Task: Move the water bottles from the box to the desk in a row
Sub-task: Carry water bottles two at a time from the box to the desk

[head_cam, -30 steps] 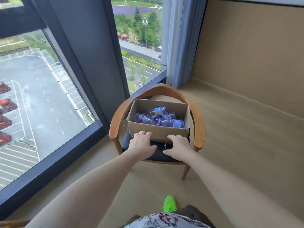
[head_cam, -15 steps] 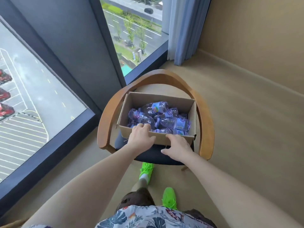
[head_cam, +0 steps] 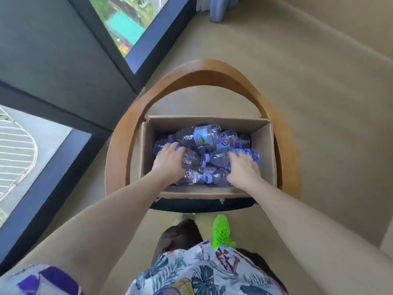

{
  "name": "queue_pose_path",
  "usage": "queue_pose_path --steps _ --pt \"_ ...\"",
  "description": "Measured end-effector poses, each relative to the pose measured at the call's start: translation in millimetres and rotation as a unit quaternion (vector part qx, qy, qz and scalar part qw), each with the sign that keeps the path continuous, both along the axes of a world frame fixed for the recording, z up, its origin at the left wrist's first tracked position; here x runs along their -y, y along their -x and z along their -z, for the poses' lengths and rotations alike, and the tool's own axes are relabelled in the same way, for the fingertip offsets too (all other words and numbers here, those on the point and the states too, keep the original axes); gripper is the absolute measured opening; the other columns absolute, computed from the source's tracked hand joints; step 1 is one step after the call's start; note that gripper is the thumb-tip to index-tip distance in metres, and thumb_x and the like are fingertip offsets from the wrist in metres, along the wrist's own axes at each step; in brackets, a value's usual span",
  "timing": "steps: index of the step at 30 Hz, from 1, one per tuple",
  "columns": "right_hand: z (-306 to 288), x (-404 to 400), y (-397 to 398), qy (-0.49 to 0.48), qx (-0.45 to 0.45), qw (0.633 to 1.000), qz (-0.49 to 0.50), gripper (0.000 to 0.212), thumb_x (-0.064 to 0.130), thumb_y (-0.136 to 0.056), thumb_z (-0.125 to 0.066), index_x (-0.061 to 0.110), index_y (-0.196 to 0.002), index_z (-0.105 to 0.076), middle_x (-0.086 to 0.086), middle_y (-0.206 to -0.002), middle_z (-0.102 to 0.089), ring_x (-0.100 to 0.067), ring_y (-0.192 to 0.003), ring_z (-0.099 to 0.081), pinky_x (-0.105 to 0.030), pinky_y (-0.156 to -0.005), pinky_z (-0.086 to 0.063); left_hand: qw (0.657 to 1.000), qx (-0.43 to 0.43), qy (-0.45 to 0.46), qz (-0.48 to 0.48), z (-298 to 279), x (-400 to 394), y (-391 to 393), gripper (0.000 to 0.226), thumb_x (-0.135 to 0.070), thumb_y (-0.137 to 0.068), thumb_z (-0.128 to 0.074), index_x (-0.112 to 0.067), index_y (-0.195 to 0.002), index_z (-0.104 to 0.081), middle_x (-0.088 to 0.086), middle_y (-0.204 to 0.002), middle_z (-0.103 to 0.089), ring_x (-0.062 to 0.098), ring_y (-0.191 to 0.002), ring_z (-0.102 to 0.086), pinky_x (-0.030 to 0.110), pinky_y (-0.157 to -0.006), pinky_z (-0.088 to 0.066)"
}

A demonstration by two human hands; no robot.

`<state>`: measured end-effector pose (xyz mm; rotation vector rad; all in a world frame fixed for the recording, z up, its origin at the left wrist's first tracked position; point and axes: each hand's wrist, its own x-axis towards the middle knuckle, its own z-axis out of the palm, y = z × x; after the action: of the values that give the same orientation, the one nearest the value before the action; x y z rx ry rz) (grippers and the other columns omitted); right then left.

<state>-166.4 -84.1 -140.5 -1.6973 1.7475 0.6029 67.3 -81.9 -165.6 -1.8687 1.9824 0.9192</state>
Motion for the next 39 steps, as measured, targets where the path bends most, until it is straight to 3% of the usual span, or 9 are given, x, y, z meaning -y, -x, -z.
queue_pose_path --steps 6,9,13,17,20,24,29,35,39 --pt "51 20 0 -0.001 -0.095 0.994 -0.059 0.09 0.022 -0.076 -0.078 0.025 -0.149 -0.027 -0.014 -0.152 -0.036 -0.036 -0.144 -0.03 -0.06 -0.114 -0.027 0.994 -0.01 -0.004 0.112 46 6 3 0.075 -0.008 -0.078 -0.068 -0.011 -0.148 -0.042 0.014 -0.151 -0.041 0.035 -0.141 -0.032 0.044 -0.119 -0.027" --pt "72 20 8 0.031 -0.123 0.989 -0.079 0.09 0.026 -0.077 -0.081 0.027 -0.147 -0.025 -0.014 -0.151 -0.04 -0.035 -0.148 -0.028 -0.065 -0.116 -0.02 0.984 0.024 0.04 0.17 66 7 -1 0.083 -0.009 -0.07 -0.074 -0.012 -0.146 -0.042 0.014 -0.142 -0.044 0.037 -0.135 -0.037 0.052 -0.122 -0.019" --pt "89 20 9 0.079 -0.139 0.982 -0.097 0.083 0.013 -0.069 -0.081 0.018 -0.139 -0.037 -0.018 -0.129 -0.053 -0.038 -0.129 -0.045 -0.064 -0.116 -0.025 0.965 0.057 0.1 0.235 86 8 -8 0.095 -0.005 -0.055 -0.079 -0.01 -0.143 -0.045 0.017 -0.127 -0.042 0.042 -0.118 -0.039 0.064 -0.113 -0.03" --pt "92 23 7 0.094 -0.138 0.982 -0.089 0.078 0.005 -0.064 -0.078 0.017 -0.132 -0.041 -0.016 -0.12 -0.053 -0.038 -0.116 -0.048 -0.06 -0.109 -0.031 0.954 0.111 0.096 0.26 88 14 -2 0.096 -0.007 -0.051 -0.081 -0.012 -0.14 -0.045 0.016 -0.119 -0.032 0.04 -0.109 -0.037 0.063 -0.1 -0.042" --pt "85 28 7 0.088 -0.143 0.98 -0.104 0.078 0.009 -0.066 -0.078 0.021 -0.133 -0.041 -0.013 -0.118 -0.054 -0.034 -0.113 -0.048 -0.053 -0.098 -0.037 0.954 0.13 0.081 0.257 86 17 3 0.09 -0.007 -0.057 -0.078 -0.013 -0.139 -0.042 0.015 -0.123 -0.031 0.04 -0.11 -0.037 0.06 -0.1 -0.042" --pt "73 25 14 0.084 -0.139 0.98 -0.113 0.076 0.015 -0.07 -0.079 0.026 -0.137 -0.045 -0.012 -0.122 -0.054 -0.032 -0.115 -0.047 -0.051 -0.096 -0.037 0.956 0.127 0.075 0.254 82 20 2 0.082 -0.007 -0.067 -0.075 -0.015 -0.141 -0.039 0.013 -0.13 -0.036 0.038 -0.117 -0.04 0.056 -0.101 -0.041" --pt "57 23 19 0.036 -0.049 0.998 -0.011 0.081 0.029 -0.069 -0.082 0.024 -0.137 -0.038 -0.013 -0.127 -0.046 -0.036 -0.112 -0.052 -0.044 -0.087 -0.045 0.965 0.111 0.034 0.233 69 15 2 0.09 -0.005 -0.073 -0.075 -0.018 -0.149 -0.029 0.012 -0.139 -0.039 0.039 -0.124 -0.045 0.057 -0.105 -0.038" --pt "26 9 23 -0.018 -0.01 0.998 0.064 0.075 0.037 -0.06 -0.079 0.027 -0.121 -0.036 0.001 -0.084 -0.055 -0.031 -0.089 -0.061 -0.036 -0.07 -0.036 0.988 -0.005 -0.037 0.147 35 38 5 0.079 -0.009 -0.07 -0.07 -0.022 -0.141 -0.037 0.007 -0.111 -0.057 0.036 -0.1 -0.063 0.046 -0.083 -0.053" --pt "-10 8 27 -0.041 0.041 0.99 0.128 0.079 0.039 -0.053 -0.076 0.025 -0.119 -0.035 0.002 -0.088 -0.056 -0.02 -0.077 -0.056 -0.033 -0.055 -0.04 0.996 -0.08 -0.039 -0.007 -3 49 24 0.093 -0.022 -0.06 -0.08 -0.023 -0.144 -0.04 0.003 -0.107 -0.064 0.028 -0.103 -0.062 0.033 -0.079 -0.052"
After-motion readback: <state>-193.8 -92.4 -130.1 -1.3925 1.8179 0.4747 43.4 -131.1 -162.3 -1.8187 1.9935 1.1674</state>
